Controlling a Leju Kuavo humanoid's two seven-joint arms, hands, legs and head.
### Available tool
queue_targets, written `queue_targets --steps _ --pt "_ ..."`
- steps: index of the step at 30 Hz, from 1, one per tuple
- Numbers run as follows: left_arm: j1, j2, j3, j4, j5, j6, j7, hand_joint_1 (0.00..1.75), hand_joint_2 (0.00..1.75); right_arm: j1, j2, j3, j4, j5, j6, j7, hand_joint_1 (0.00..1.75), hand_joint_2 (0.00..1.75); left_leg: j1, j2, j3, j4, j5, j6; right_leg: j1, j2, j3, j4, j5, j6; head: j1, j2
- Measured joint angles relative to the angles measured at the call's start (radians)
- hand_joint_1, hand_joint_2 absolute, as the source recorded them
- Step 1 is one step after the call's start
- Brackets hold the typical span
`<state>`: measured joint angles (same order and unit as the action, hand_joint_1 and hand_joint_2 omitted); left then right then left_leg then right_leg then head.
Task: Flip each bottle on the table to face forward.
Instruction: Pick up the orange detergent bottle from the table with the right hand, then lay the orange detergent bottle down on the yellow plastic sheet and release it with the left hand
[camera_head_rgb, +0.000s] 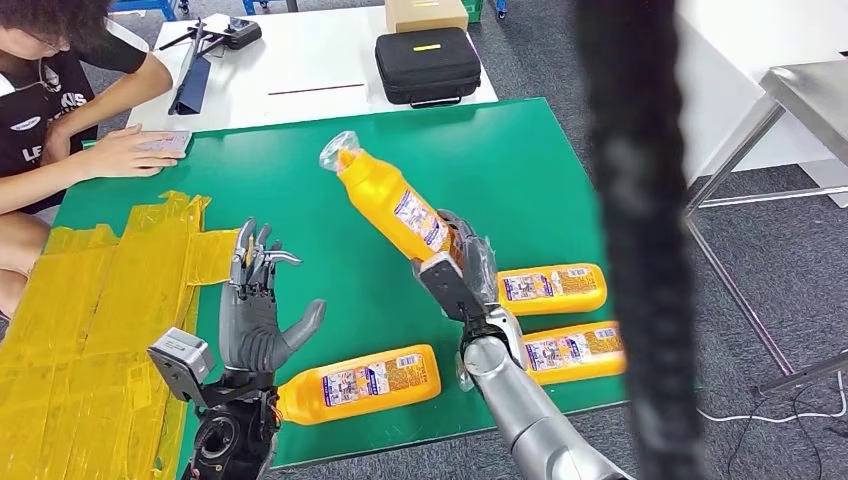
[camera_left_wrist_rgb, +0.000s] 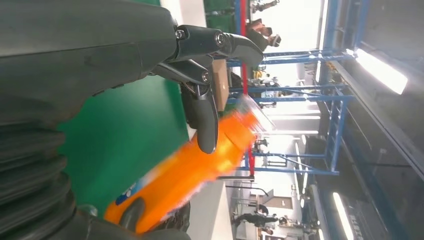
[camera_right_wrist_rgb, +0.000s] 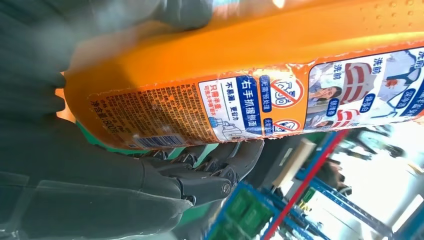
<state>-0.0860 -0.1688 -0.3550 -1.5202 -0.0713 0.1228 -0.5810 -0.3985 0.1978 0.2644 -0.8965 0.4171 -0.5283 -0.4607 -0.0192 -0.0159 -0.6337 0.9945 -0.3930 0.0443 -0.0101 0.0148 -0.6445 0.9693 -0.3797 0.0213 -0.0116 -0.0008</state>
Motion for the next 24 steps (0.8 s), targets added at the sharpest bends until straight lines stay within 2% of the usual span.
queue_targets --steps 3,6,7,10,11,24 --pt "-0.026 0.004 0.0 -0.006 0.008 -0.011 0.037 0.0 1.75 0.018 0.005 -0.024 -0.034 -0.149 0.066 -0.075 1.75 1.75 0.0 0.0 0.0 0.0 0.0 0.0 0.0 0.0 0.0 0.0 0.0 0.0 0.0 0.0" --pt "-0.057 0.005 -0.003 0.004 0.015 -0.008 0.079 0.0 1.75 0.03 0.008 -0.03 -0.058 -0.206 0.084 -0.093 1.75 1.75 0.0 0.0 0.0 0.0 0.0 0.0 0.0 0.0 0.0 0.0 0.0 0.0 0.0 0.0" --pt "-0.068 0.005 -0.005 0.008 0.017 -0.005 0.093 0.38 1.75 0.033 0.008 -0.03 -0.065 -0.214 0.085 -0.093 1.75 1.75 0.0 0.0 0.0 0.0 0.0 0.0 0.0 0.0 0.0 0.0 0.0 0.0 0.0 0.0" --pt "-0.094 0.005 -0.009 0.019 0.017 0.007 0.121 1.69 1.75 0.038 0.01 -0.03 -0.084 -0.23 0.086 -0.081 1.75 1.75 0.0 0.0 0.0 0.0 0.001 0.0 0.0 0.0 0.0 0.0 0.0 0.0 0.0 0.0" --pt "-0.1 0.005 -0.01 0.022 0.015 0.011 0.125 1.75 1.75 0.04 0.011 -0.029 -0.091 -0.234 0.087 -0.077 1.75 1.75 0.0 0.0 0.0 0.0 0.001 0.0 0.0 0.0 0.0 0.0 0.0 0.0 0.0 0.0" --pt "-0.123 0.008 -0.033 0.041 -0.003 0.037 0.125 1.75 1.75 0.088 0.011 0.015 -0.198 -0.232 0.091 -0.085 1.75 1.75 0.0 0.0 0.0 0.0 0.0 0.0 0.0 0.0 0.0 0.0 0.0 0.0 0.0 0.0"
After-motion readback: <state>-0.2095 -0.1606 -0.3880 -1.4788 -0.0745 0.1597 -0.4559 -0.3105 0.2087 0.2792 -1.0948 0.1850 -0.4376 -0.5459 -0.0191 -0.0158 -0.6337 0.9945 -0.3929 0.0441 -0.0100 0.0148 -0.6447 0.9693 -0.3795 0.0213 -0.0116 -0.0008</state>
